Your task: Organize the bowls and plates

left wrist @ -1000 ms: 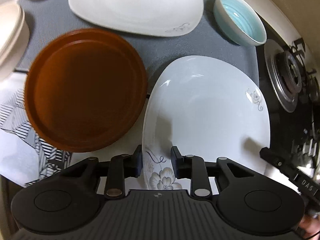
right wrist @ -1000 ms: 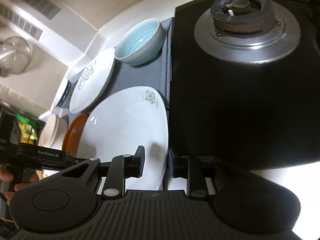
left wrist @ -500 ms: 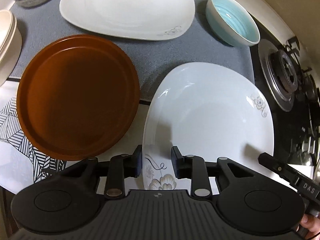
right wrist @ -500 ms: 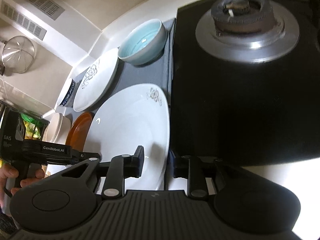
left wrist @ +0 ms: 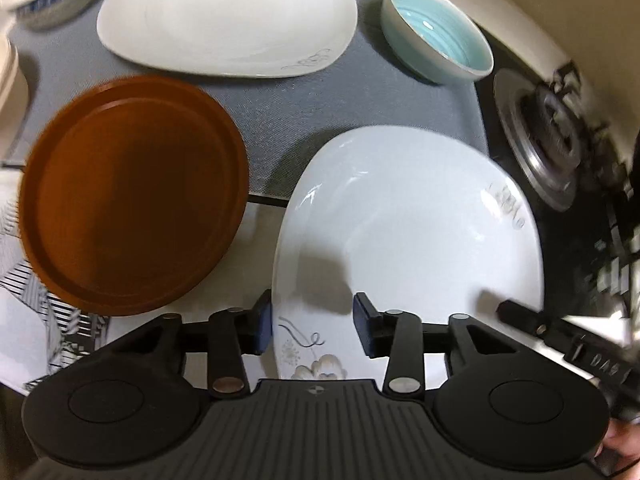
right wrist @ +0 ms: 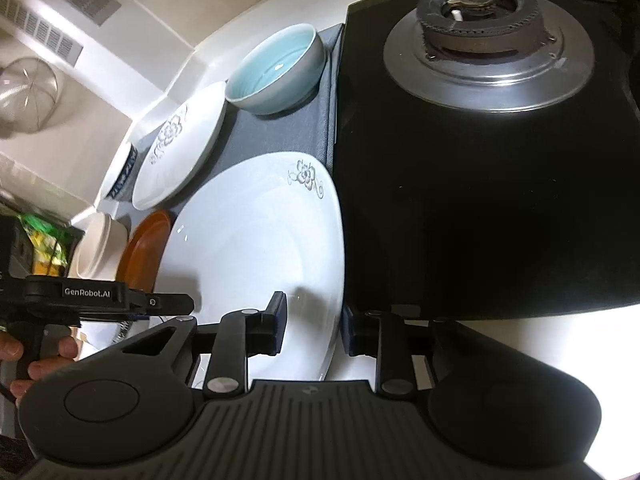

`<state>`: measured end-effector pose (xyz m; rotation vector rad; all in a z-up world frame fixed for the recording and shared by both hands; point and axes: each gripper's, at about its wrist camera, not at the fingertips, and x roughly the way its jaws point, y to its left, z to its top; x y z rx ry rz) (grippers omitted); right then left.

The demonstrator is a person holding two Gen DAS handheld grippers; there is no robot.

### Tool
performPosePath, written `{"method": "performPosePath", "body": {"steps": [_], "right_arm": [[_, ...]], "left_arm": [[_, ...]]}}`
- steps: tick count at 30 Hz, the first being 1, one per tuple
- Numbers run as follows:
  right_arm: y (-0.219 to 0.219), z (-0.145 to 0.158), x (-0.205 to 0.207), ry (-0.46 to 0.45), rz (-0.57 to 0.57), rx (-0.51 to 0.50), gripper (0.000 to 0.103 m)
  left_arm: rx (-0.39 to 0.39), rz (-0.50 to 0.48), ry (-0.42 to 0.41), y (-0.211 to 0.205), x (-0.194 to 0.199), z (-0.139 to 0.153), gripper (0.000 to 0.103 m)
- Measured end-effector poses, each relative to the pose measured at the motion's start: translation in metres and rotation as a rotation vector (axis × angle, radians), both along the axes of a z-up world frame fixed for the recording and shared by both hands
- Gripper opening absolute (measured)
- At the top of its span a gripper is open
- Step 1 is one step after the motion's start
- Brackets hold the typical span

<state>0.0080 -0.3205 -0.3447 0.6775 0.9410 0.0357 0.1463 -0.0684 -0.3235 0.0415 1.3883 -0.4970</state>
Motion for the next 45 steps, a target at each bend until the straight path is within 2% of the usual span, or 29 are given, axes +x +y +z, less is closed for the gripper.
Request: {"method": "performPosePath", "body": {"steps": [1,3,5,10,16,24,27,36,45], "right_arm": [[0.0,0.001,0.0,0.002,0.001,-0.006,0.032],[-0.005,0.001,-0.002,-0.008,-0.016,0.062,0.032],[-0.008,0.001,-0.006,-0.017,-0.01,0.112,0.028],[-0.006,0.006,-0.01,-0.012,0.024,0.098,0.025],[-0.011,0.011,-0.018,-0.064,0.02,0.136,0.021],[-0.015,0.007,-0.022,-0.058,0.028,0.17,0.02],[-0.017,0.009,-0.024,-0.07,0.02,0.192,0.02],[-0.019,0.04,-0.02,-0.159,0.017,0.202,0.021],[-0.003,0.056,0.0,-0.21,0.021,0.192,0.021]], "left_arm": [[0.022,-0.003,-0.019,-0.002,-0.002,0.001,0.035],[0.057,0.005,-0.048,-0.002,-0.005,0.005,0.034],[0.057,0.023,-0.071,0.001,-0.006,0.011,0.033],[0.013,0.049,-0.055,0.011,0.001,0.02,0.032],[0.003,0.059,-0.056,0.019,0.005,0.017,0.026],[-0.023,0.064,-0.04,0.017,-0.001,0.015,0.022],[-0.033,0.095,-0.016,0.02,0.0,0.017,0.022],[-0.119,0.132,-0.048,0.029,0.004,0.047,0.021],[-0.127,0.183,-0.068,0.05,0.015,0.065,0.021]]}}
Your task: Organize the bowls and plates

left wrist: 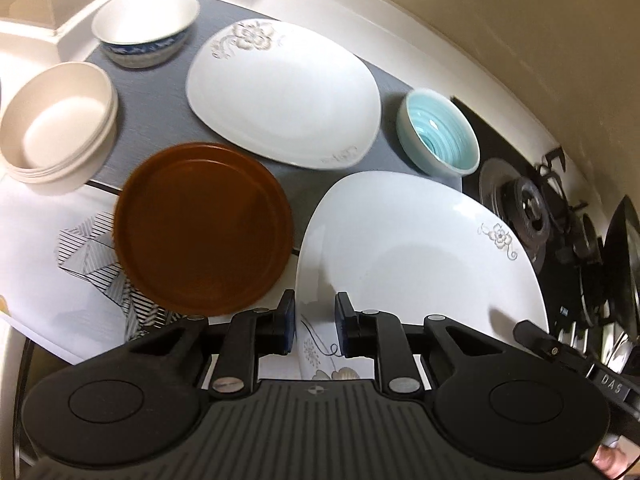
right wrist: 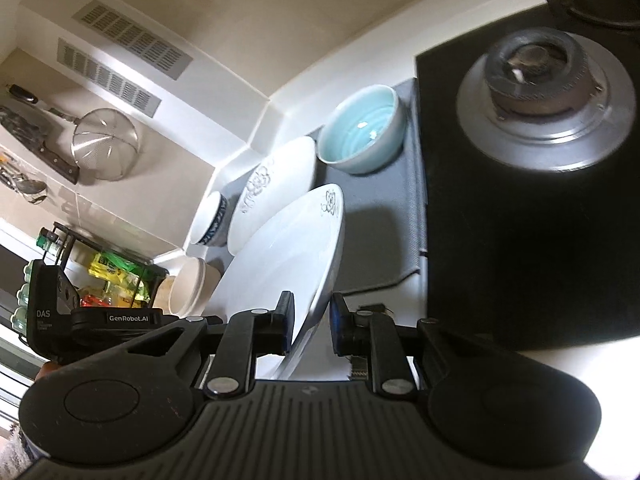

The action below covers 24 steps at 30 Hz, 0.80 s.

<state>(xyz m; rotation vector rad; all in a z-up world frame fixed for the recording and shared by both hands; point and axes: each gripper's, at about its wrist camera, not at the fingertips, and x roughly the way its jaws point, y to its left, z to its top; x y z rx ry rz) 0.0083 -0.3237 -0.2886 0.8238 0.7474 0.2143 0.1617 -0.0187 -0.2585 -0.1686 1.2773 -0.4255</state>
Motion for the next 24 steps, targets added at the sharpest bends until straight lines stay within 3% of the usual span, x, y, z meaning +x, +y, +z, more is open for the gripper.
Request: {"method": "performPosePath", "body": {"steps": [9,12,19,24], "right_arm": [[0.03,0.004,0.032,0.017,0.039,-0.005,0.02],[0.04,0.007,0.048,0.031,0.031,-0.013,0.02],[0.063,0.006,0.089,0.076,0.031,-0.095,0.02],[0.076,0.001,0.12,0.106,0.021,-0.114,0.02]], "left_arm": [[-0.015,0.046,-0.012,0.032,0.025,0.011,0.021],[-0.038,0.057,0.027,0.043,0.047,0.006,0.021],[-0.052,0.016,0.019,0.05,0.103,0.002,0.021],[-0.097,0.012,0.08,0.066,0.143,-0.012,0.021]]}}
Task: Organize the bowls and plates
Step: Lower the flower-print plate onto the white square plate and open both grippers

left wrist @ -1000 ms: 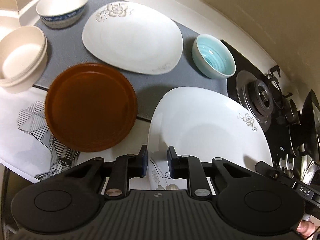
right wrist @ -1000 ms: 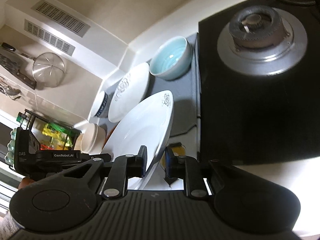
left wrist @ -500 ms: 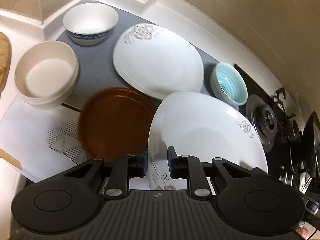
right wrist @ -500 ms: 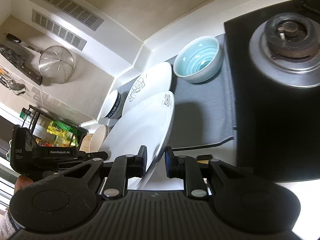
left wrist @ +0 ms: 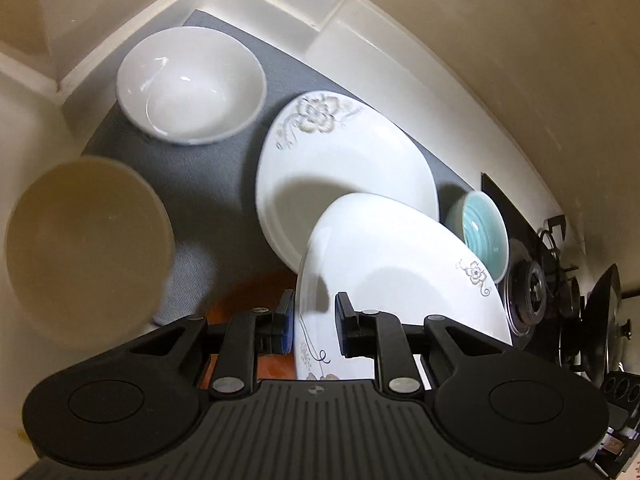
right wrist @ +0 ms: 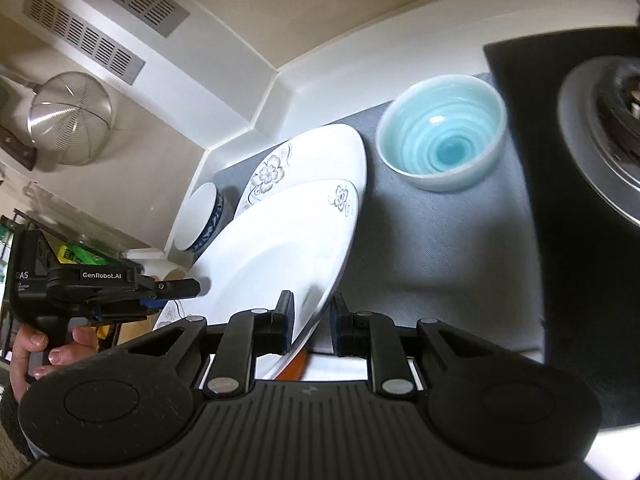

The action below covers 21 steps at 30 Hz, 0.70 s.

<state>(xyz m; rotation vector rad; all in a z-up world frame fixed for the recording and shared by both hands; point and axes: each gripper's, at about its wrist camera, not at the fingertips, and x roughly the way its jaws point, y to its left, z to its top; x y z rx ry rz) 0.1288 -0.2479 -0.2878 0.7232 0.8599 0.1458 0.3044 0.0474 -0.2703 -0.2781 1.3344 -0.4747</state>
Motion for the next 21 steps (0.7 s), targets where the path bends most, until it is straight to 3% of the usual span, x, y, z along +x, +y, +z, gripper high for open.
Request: {"method": "performPosePath", "body": {"steps": [5,11,21], "right_arm": [[0.018,-0.009,0.03,0.04,-0.021,-0.054,0.02],[0.024,-0.027,0.054,0.078,-0.122,-0.035,0.02],[0.034,-0.035,0.069,0.112,-0.201,-0.107,0.017]], "left_arm": [[0.02,-0.043,-0.007,0.003,0.029,-0.011,0.021],[0.035,-0.109,0.003,0.003,0.055,-0.027,0.021],[0.048,-0.196,-0.008,-0.001,0.064,-0.03,0.021]]}}
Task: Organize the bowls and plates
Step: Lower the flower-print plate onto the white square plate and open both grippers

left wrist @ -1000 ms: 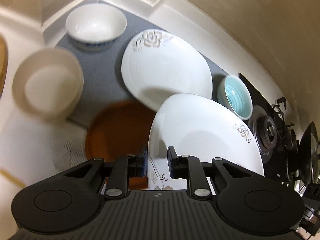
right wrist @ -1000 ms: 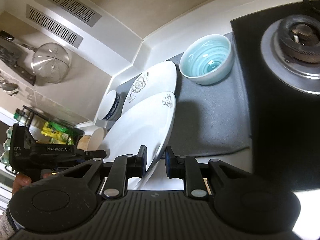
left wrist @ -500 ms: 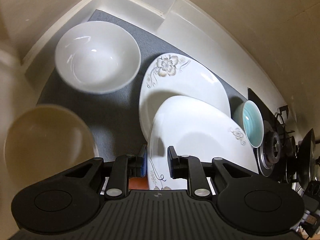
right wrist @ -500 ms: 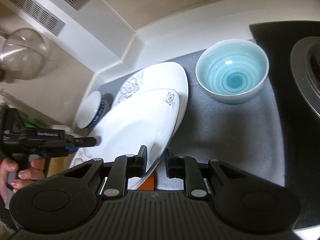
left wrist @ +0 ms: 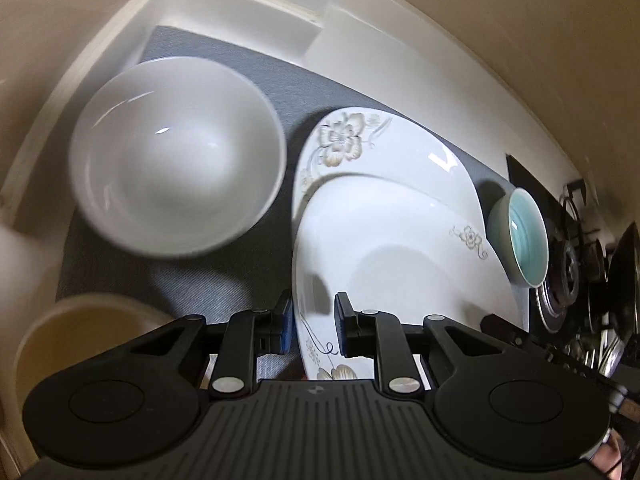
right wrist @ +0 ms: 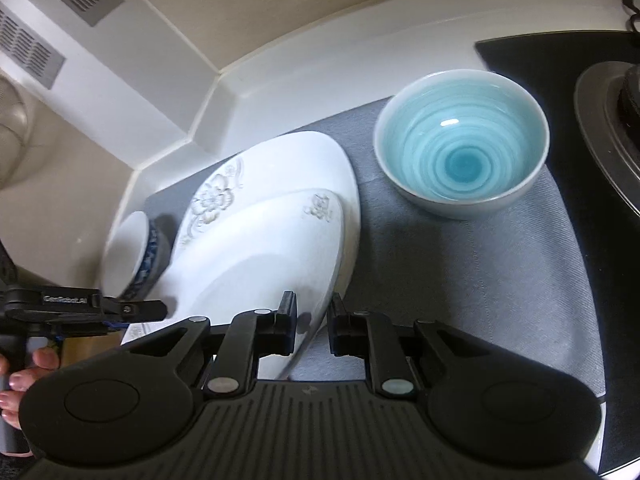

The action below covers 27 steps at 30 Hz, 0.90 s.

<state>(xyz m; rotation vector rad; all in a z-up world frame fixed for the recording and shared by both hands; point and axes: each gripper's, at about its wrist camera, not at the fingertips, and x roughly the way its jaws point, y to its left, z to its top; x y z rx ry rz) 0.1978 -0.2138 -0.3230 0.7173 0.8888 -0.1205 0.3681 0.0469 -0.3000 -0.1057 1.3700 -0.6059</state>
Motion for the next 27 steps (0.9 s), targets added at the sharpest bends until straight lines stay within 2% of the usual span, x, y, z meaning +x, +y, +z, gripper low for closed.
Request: {"method": "performPosePath", "body": {"steps": [3,7,9,11,12,15,18,23,27], "right_arm": [[-0.004,-0.007,-0.002,0.0,-0.054,0.026,0.017],[-0.001,-0.008,-0.002,-0.009,-0.078,0.0,0.018],[0.001,-0.009,-0.001,-0.013,-0.094,-0.008,0.018],[0.005,-0.008,0.001,-0.012,-0.094,-0.034,0.018],[0.006,-0.009,0.003,-0.012,-0.088,-0.046,0.019],[0.001,-0.011,0.005,-0.018,-0.098,-0.035,0.019],[-0.003,-0.009,0.007,-0.002,-0.121,-0.026,0.019],[0.007,0.004,0.005,0.025,-0.072,-0.138,0.02],[0.008,0.006,-0.003,0.027,-0.073,-0.113,0.02]], "left_arm": [[0.004,-0.034,-0.002,-0.004,-0.001,0.001,0.023],[-0.024,-0.068,0.03,0.002,-0.003,0.004,0.028],[-0.055,-0.1,0.055,0.005,-0.005,0.005,0.039],[-0.07,-0.137,0.034,0.007,-0.011,0.009,0.043],[-0.062,-0.151,0.012,0.006,-0.014,0.011,0.041],[0.011,-0.168,-0.057,0.001,-0.02,0.012,0.018],[-0.002,-0.15,-0.034,0.001,-0.017,0.006,0.017],[-0.015,-0.148,-0.043,0.002,-0.019,0.004,0.017],[-0.023,-0.144,-0.041,0.001,-0.016,0.003,0.017]]}}
